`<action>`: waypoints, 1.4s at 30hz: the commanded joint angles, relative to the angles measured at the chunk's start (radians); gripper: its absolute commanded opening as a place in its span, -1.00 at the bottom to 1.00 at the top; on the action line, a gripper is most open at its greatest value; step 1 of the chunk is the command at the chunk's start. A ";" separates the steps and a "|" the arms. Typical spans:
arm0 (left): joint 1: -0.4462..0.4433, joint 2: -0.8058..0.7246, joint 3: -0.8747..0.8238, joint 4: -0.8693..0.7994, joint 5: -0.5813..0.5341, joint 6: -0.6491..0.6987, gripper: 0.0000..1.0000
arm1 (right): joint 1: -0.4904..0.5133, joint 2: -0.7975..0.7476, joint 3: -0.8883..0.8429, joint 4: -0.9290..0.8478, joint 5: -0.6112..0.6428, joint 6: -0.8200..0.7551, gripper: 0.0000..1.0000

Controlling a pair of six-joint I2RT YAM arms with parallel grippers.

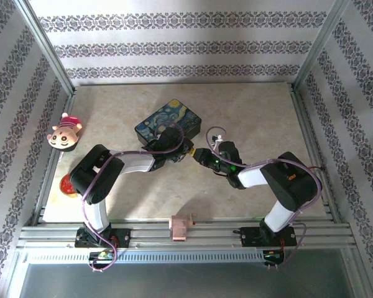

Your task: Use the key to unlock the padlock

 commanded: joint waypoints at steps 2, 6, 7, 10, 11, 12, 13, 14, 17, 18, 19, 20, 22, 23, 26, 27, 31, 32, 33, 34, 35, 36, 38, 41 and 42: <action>-0.025 0.021 -0.041 -0.048 0.136 -0.094 -0.94 | 0.009 0.022 -0.018 0.061 0.010 -0.001 -0.82; -0.024 0.017 -0.046 -0.037 0.134 -0.085 -0.64 | 0.006 0.036 -0.017 0.092 -0.001 0.012 -0.97; -0.024 0.014 -0.050 -0.028 0.132 -0.079 -0.48 | 0.004 0.041 -0.015 0.106 -0.005 0.018 -0.98; -0.024 0.003 -0.057 -0.013 0.122 -0.054 -0.16 | -0.003 0.062 -0.006 0.139 -0.024 0.037 -0.98; -0.024 -0.002 -0.058 -0.010 0.116 -0.044 -0.14 | -0.004 0.069 -0.003 0.147 -0.028 0.042 -0.98; -0.024 -0.007 -0.059 -0.009 0.110 -0.034 0.03 | -0.004 0.074 -0.001 0.157 -0.032 0.045 -0.98; -0.024 -0.012 -0.062 -0.005 0.104 -0.024 0.17 | -0.006 0.081 0.001 0.165 -0.035 0.049 -0.97; -0.024 -0.015 -0.066 0.004 0.099 -0.017 0.19 | -0.006 0.086 0.004 0.169 -0.037 0.053 -0.97; -0.023 -0.020 -0.082 0.042 0.084 -0.008 0.14 | -0.007 0.101 0.009 0.192 -0.044 0.064 -0.94; -0.023 -0.020 -0.091 0.065 0.080 -0.008 0.09 | -0.007 0.105 0.010 0.199 -0.046 0.068 -0.93; -0.022 -0.018 -0.099 0.088 0.077 -0.009 0.03 | -0.009 0.108 0.012 0.205 -0.046 0.070 -0.93; -0.023 -0.016 -0.105 0.102 0.074 -0.009 -0.02 | -0.009 0.110 0.013 0.210 -0.048 0.073 -0.92; -0.022 -0.014 -0.114 0.137 0.066 -0.001 -0.11 | -0.010 0.111 0.013 0.220 -0.050 0.078 -0.92; -0.022 -0.014 -0.117 0.144 0.061 0.004 -0.14 | -0.012 0.111 0.013 0.221 -0.052 0.079 -0.91; -0.022 -0.018 -0.122 0.159 0.044 0.030 -0.22 | -0.015 0.107 0.013 0.226 -0.055 0.082 -0.87; -0.022 -0.022 -0.123 0.159 0.038 0.040 -0.25 | -0.016 0.107 0.013 0.227 -0.056 0.083 -0.84; -0.022 -0.038 -0.130 0.165 0.015 0.068 -0.38 | -0.022 0.105 0.016 0.228 -0.062 0.084 -0.79; -0.022 -0.041 -0.133 0.165 0.011 0.074 -0.39 | -0.023 0.105 0.018 0.228 -0.063 0.086 -0.78; -0.022 -0.045 -0.132 0.165 0.007 0.079 -0.40 | -0.024 0.105 0.019 0.229 -0.064 0.085 -0.77; -0.022 -0.051 -0.134 0.165 0.002 0.086 -0.42 | -0.025 0.106 0.021 0.228 -0.066 0.085 -0.75; -0.022 -0.053 -0.138 0.166 -0.003 0.090 -0.49 | -0.026 0.108 0.021 0.228 -0.066 0.085 -0.72; -0.022 -0.056 -0.140 0.173 -0.009 0.095 -0.50 | -0.026 0.108 0.023 0.229 -0.066 0.085 -0.70; -0.022 -0.062 -0.145 0.184 -0.019 0.103 -0.58 | -0.027 0.106 0.023 0.227 -0.067 0.083 -0.65; -0.022 -0.064 -0.152 0.210 -0.031 0.108 -0.63 | -0.032 0.099 0.021 0.223 -0.068 0.079 -0.61; -0.022 -0.062 -0.151 0.213 -0.033 0.105 -0.64 | -0.034 0.095 0.020 0.220 -0.068 0.079 -0.60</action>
